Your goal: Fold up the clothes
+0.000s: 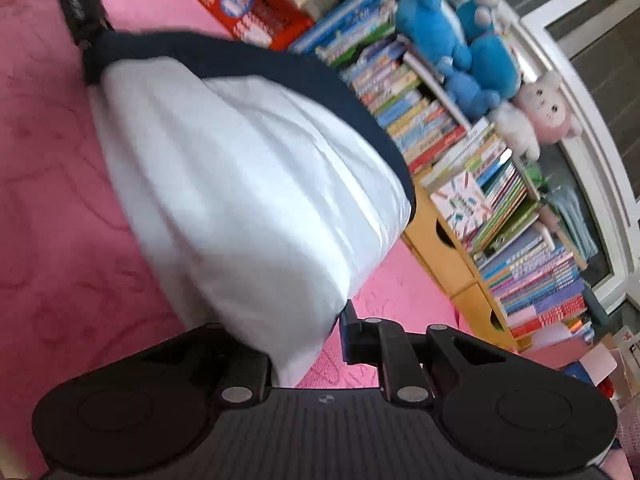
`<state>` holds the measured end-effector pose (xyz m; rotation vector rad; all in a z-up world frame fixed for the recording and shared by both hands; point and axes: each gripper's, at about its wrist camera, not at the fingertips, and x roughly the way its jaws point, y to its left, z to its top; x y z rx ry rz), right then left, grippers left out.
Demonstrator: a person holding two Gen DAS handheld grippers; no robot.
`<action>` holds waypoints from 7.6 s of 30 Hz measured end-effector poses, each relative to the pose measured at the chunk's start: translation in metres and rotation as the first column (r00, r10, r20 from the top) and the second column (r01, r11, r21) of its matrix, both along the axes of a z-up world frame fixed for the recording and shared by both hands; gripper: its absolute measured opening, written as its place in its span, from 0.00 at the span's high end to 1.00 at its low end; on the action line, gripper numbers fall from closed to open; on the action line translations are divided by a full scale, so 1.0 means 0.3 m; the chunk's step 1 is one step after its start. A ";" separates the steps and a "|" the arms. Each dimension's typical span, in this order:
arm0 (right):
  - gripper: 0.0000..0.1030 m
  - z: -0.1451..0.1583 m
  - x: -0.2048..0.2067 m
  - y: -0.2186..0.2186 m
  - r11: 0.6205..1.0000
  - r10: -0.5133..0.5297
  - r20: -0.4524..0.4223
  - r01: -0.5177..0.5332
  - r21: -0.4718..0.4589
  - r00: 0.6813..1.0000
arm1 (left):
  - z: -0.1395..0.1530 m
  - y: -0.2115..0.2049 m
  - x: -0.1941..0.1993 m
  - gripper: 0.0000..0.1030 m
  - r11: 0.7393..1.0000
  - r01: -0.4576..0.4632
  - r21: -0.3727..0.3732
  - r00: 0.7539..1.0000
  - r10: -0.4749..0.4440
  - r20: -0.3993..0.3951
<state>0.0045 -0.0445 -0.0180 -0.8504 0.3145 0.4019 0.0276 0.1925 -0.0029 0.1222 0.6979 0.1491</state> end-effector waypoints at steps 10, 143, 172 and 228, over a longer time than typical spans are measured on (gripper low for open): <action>0.65 0.080 -0.029 -0.085 0.968 0.097 -0.144 -0.060 0.242 0.985 | 0.104 0.114 -0.043 0.00 0.985 -0.065 -0.161 0.996 0.073 0.043; 0.07 0.074 0.298 -0.467 0.404 0.330 -0.667 0.539 0.739 0.668 | -0.006 -0.100 0.028 0.68 0.960 0.113 -0.258 0.986 -0.076 0.149; 0.01 0.002 -0.037 -0.089 0.953 -0.210 0.052 0.192 0.234 0.976 | -0.015 -0.099 0.027 0.67 0.964 0.173 -0.200 0.981 -0.149 0.126; 0.72 -0.022 0.338 -0.406 0.162 0.614 -0.695 0.802 0.575 0.374 | 0.109 -0.372 -0.199 0.11 0.727 0.687 0.011 0.713 -0.677 0.186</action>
